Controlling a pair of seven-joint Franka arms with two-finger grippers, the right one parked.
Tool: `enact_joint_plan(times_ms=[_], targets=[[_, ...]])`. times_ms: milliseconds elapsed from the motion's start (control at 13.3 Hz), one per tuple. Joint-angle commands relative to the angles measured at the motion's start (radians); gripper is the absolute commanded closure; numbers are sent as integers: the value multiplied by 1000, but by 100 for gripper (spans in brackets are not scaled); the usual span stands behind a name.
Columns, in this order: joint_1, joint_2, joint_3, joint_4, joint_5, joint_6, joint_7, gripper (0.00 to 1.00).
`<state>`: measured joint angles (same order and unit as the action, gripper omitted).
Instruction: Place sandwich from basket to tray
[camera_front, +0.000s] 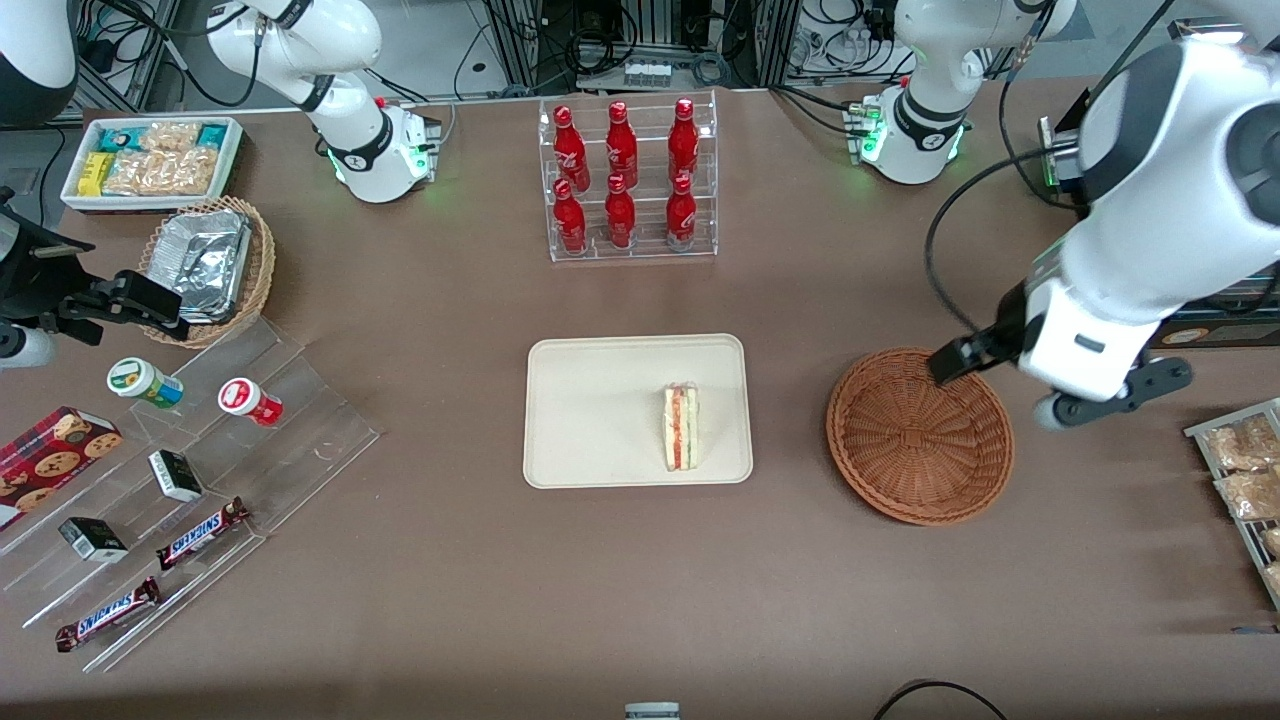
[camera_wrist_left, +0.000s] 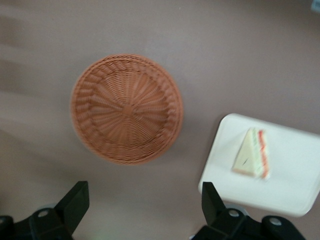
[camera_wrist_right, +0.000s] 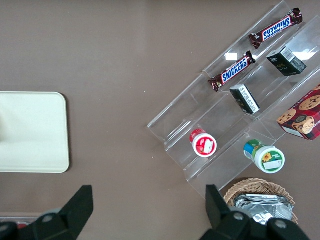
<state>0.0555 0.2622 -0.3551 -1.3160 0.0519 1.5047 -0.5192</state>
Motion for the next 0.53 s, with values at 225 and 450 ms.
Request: enact_joint_plan(times_ms=[225, 450], targets=[[29, -95, 65, -77, 2, -44, 229, 1], [58, -132, 67, -123, 3, -46, 292, 1]])
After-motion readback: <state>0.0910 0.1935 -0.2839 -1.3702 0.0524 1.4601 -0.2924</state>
